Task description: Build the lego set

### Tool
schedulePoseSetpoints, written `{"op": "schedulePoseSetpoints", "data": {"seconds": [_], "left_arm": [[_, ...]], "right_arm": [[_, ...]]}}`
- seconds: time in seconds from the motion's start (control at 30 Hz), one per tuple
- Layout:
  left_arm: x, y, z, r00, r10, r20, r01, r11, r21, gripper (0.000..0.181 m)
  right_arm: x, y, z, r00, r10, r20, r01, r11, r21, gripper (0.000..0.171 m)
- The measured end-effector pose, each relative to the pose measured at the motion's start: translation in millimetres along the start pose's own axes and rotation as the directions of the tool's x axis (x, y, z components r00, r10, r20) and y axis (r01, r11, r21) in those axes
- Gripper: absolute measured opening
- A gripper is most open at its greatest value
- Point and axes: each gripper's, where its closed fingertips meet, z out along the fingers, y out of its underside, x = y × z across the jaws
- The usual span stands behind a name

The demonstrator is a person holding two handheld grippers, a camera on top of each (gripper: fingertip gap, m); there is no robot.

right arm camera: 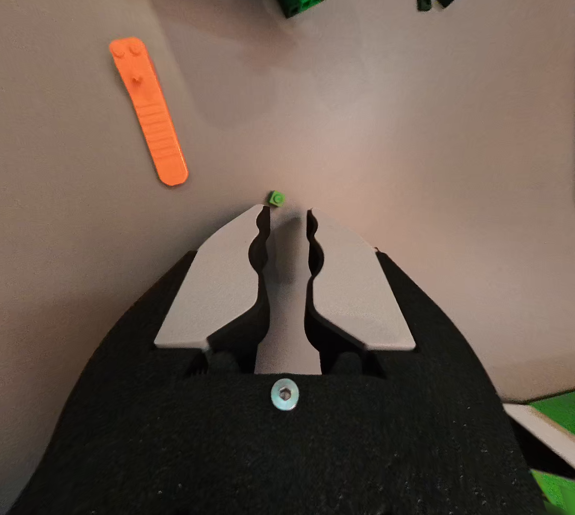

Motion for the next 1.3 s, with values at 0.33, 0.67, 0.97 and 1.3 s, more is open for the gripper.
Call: {"op": "schedulePoseSetpoints", "data": {"seconds": [0.33,0.67,0.97,1.3], "left_arm": [[2,2,2,1.000,0.011,-0.010,-0.011,1.000,-0.017,0.035],[4,3,3,1.000,0.025,-0.018,-0.026,0.999,-0.029,0.035],[4,3,2,1.000,0.023,-0.020,-0.023,0.999,-0.022,0.035],[5,3,2,0.999,0.022,-0.024,-0.022,0.999,-0.023,0.035]], "right_arm": [[-11,-4,-3,0.973,0.184,-0.141,-0.158,0.971,0.178,0.020],[-2,-4,0,0.975,0.187,-0.120,-0.165,0.971,0.172,0.007],[-15,44,-29,0.995,0.071,0.077,-0.032,0.905,-0.424,0.000],[-10,35,-24,0.999,0.008,0.045,0.009,0.931,-0.364,0.003]]}}
